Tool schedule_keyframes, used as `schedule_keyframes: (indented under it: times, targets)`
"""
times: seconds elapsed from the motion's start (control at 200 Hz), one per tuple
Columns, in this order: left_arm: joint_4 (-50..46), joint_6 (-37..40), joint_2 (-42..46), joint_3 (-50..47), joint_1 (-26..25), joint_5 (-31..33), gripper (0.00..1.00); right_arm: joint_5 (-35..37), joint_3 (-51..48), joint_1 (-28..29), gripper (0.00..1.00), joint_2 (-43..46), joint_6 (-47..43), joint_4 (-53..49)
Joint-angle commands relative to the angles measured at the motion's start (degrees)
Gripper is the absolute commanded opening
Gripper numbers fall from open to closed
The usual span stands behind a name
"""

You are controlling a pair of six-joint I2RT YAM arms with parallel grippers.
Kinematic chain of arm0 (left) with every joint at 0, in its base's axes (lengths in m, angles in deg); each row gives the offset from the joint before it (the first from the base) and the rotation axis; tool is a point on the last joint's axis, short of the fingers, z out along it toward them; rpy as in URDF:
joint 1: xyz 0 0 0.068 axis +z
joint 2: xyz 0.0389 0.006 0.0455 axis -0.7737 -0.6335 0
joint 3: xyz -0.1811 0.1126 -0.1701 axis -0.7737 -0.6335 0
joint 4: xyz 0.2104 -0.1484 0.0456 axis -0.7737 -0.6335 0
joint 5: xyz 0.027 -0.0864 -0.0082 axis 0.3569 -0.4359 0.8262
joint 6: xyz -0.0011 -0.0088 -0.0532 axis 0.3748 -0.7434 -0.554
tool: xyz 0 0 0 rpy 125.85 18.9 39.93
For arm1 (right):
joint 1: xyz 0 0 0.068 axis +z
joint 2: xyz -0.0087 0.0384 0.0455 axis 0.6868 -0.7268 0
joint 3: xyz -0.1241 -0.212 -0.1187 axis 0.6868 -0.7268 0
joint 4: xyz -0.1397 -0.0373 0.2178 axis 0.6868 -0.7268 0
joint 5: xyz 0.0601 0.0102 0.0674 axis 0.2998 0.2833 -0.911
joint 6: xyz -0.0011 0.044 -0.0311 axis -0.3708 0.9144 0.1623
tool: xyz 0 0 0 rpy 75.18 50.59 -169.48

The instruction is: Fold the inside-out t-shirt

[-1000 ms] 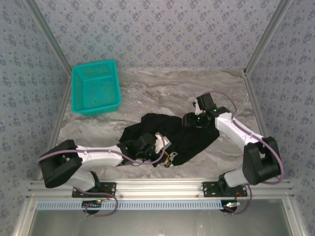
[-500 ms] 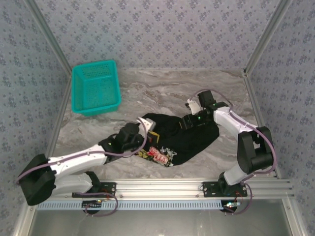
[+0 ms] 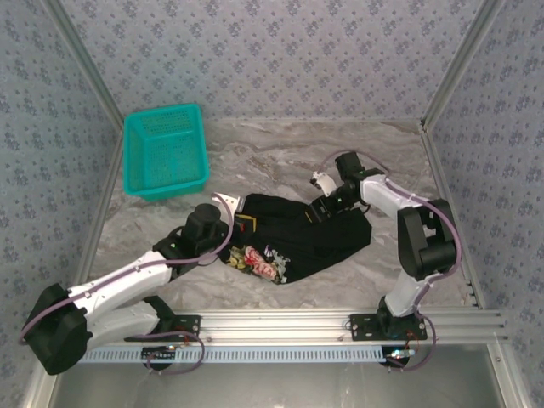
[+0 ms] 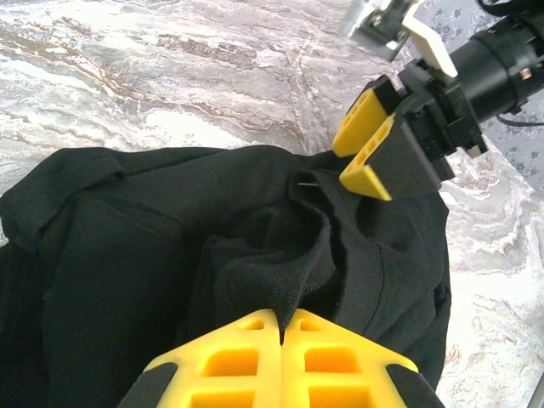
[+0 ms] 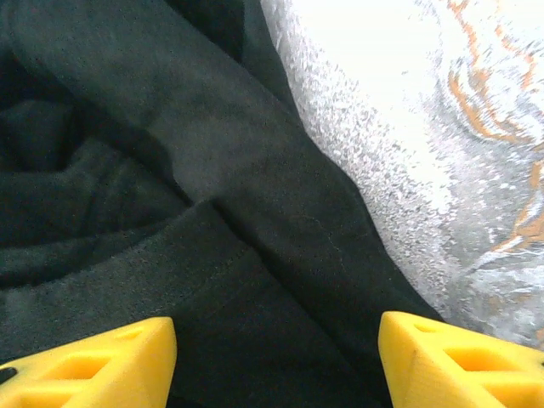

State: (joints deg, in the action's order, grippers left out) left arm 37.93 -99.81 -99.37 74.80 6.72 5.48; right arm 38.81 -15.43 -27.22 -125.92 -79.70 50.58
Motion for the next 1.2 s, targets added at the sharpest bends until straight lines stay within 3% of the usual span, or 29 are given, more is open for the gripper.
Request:
schedule_keyframes:
  times: [0.0,0.135,0.255,0.375,0.535,0.705,0.804,0.994,1.099,1.194]
  targets:
    - [-0.6,-0.6,1.1,-0.6,0.4,-0.9,0.0,-1.4,2.1,0.4,0.65,-2.4,-2.5,-4.1]
    - [-0.4,-0.9,1.1,-0.5,0.5,-0.9,0.0,-2.3,2.0,0.6,0.53,-2.9,-2.3,-4.8]
    - [-0.6,-0.9,1.1,-0.2,0.6,-0.7,0.0,-1.1,2.3,1.0,0.22,-1.7,-1.5,-5.6]
    - [-1.1,-0.9,0.7,0.6,0.6,-0.3,0.0,2.6,2.8,1.2,0.08,2.1,1.0,-6.3]
    - [-1.0,-1.7,0.6,2.2,0.6,1.7,0.0,7.4,3.4,1.5,0.09,10.3,4.0,-7.7]
    - [-1.5,-0.6,1.0,6.0,1.0,4.9,0.0,9.4,3.4,1.4,0.0,18.0,5.3,-7.2]
    - [-1.7,1.8,1.6,10.0,1.7,8.7,0.0,13.2,6.1,1.1,0.0,23.1,6.6,-4.0]
    - [0.8,10.0,3.2,25.9,3.5,21.2,0.0,13.0,16.5,-1.3,0.0,33.6,14.9,12.0]
    - [3.6,15.7,3.6,35.3,3.2,21.1,0.0,15.8,24.1,-0.4,0.0,36.1,18.6,18.2]
    - [0.7,21.1,2.4,43.8,2.8,20.1,0.0,17.1,29.4,0.9,0.0,35.3,19.2,19.0]
